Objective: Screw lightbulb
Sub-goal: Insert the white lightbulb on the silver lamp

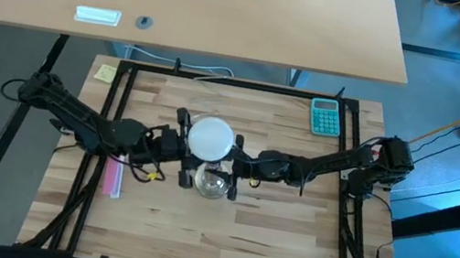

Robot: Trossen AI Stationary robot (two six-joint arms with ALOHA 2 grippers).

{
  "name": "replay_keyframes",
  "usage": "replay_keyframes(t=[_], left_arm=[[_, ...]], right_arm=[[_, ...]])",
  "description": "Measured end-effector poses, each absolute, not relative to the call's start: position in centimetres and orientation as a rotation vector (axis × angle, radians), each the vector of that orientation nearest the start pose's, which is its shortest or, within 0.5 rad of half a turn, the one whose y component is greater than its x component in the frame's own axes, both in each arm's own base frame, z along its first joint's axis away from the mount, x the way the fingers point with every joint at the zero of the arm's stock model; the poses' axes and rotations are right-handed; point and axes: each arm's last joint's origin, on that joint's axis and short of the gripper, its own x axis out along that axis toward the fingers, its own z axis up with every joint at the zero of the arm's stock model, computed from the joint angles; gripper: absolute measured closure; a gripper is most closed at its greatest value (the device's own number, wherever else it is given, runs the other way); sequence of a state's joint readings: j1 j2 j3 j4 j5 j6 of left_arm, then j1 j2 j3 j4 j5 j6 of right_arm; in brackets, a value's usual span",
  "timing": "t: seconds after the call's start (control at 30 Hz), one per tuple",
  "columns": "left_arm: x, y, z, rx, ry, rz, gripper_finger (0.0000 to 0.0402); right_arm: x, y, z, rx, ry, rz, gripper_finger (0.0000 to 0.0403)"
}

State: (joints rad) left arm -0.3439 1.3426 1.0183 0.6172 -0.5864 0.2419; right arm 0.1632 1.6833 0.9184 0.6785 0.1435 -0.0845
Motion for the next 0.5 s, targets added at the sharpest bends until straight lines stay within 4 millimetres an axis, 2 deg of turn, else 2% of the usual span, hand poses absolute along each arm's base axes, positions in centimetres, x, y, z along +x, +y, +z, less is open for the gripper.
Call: replay_keyframes(t=[0.5], left_arm=[[29.22, -8.58, 35.79, 0.078, -0.182, 0.271, 0.0254]], right_arm=[[35.96, 5.52, 23.26, -0.105, 0.065, 0.021, 0.0254]])
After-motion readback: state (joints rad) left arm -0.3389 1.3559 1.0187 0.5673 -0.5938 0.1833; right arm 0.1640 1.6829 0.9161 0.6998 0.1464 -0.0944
